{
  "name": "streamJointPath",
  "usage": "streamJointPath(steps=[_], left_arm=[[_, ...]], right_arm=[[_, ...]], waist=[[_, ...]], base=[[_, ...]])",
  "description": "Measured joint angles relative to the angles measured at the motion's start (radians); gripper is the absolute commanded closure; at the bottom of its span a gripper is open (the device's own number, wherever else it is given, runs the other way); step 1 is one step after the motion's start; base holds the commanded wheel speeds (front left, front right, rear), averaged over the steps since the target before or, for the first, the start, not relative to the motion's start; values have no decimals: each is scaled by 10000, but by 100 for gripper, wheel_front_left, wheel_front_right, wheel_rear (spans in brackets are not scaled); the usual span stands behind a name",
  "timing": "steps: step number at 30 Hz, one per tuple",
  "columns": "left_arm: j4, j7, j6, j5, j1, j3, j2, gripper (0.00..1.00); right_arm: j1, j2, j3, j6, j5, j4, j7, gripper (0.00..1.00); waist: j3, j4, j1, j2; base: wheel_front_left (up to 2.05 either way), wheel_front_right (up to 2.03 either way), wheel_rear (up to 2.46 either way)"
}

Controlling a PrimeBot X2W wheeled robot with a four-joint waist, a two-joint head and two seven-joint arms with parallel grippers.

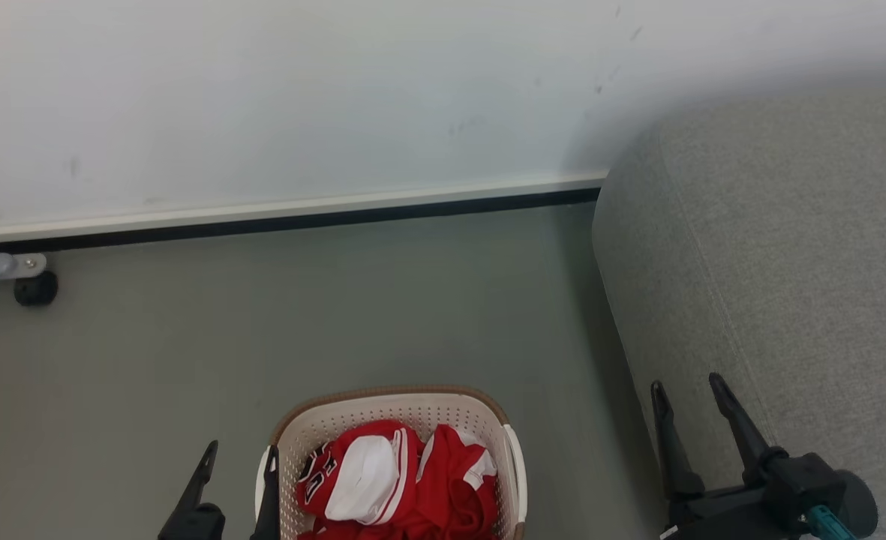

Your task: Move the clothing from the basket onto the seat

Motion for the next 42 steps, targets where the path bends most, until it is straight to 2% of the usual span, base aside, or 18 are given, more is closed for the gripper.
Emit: streamJointPath(steps=[10,28,42], left_arm=[[1072,151,-174,128,-1144,-397,-161,0],[3645,938,-171,600,-3606,-734,-357,0],[4769,1290,-130,836,-5674,-874,-357,0]], right_arm=[[-446,-125,-132,4,-349,-623,-67,0],[-1146,92,-253,-61,-832,-1827,-71,0],[-2084,42,-360,-61,-1149,-2872,-71,0]], waist=[[1262,-318,1,0],[4038,-1235,2,1],[6168,-1581,0,1]], base=[[0,0,0],[0,0,0],[0,0,0]])
